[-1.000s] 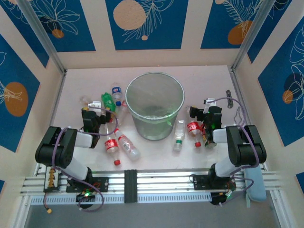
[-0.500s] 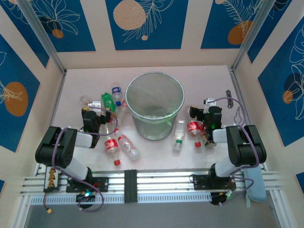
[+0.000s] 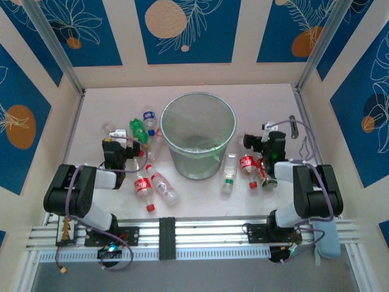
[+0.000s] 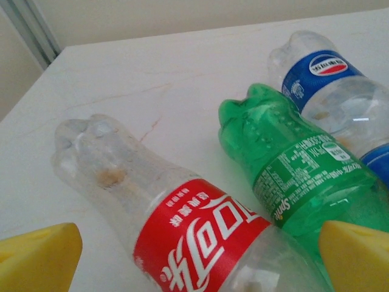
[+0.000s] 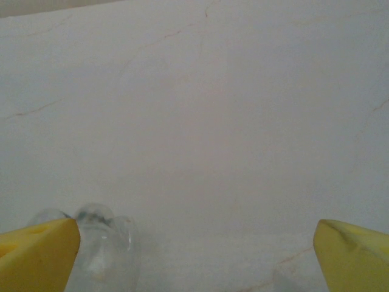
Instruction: Put the plastic bottles in the bin
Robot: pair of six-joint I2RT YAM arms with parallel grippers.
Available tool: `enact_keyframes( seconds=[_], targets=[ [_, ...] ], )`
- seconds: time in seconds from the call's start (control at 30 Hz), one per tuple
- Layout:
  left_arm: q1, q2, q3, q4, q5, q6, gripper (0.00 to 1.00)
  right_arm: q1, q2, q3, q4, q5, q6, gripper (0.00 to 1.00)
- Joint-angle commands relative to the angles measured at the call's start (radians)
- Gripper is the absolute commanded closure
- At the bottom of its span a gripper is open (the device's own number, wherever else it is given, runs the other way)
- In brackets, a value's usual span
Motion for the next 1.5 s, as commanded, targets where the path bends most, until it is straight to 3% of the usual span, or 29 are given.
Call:
enact_keyframes(
  seconds=[0.0, 0.1, 0.17, 0.23, 0.33, 0.37, 0.5, 0.7, 1.0, 1.47],
  targets=[
    [0.017, -0.135, 0.038, -0.139, -0.105, -0.053, 0.0, -0.018, -0.115, 0.158, -0.336, -0.022, 0.036, 0.01],
    [0.017, -0.292, 0.109, -0.358, -0.181, -0.08, 0.0, -0.018, -0.182, 0.275, -0.613, -0.003, 0.059, 0.01],
    [0.018, -0.387, 0.201, -0.611, -0.246, -0.132, 0.0, -0.019, -0.203, 0.366, -0.825, 0.011, 0.083, 0.01],
    [0.024, -0.451, 0.325, -0.868, -0.232, -0.213, 0.0, -0.017, -0.21, 0.447, -1.019, -0.008, 0.111, 0.01],
    [0.026, -0.463, 0.546, -1.216, -0.016, -0.28, 0.0, -0.008, -0.191, 0.548, -1.279, -0.016, 0.189, 0.02],
    [0.024, -0.446, 0.625, -1.307, 0.102, -0.292, 0.01, -0.005, -0.178, 0.572, -1.352, -0.025, 0.21, 0.05],
    [0.015, -0.388, 0.848, -1.512, 0.416, -0.358, 0.04, 0.004, -0.133, 0.613, -1.531, -0.038, 0.218, 0.15],
    [-0.086, -0.336, 1.043, -1.58, 0.611, -0.423, 0.1, 0.0, -0.069, 0.553, -1.539, -0.074, 0.23, 0.16],
    [-0.291, -0.232, 1.049, -1.52, 0.572, -0.44, 0.14, -0.03, -0.004, 0.509, -1.49, -0.077, 0.244, 0.24],
    [-0.312, -0.192, 0.969, -1.456, 0.568, -0.456, 0.21, -0.065, 0.088, 0.504, -1.46, -0.071, 0.265, 0.23]
  ],
)
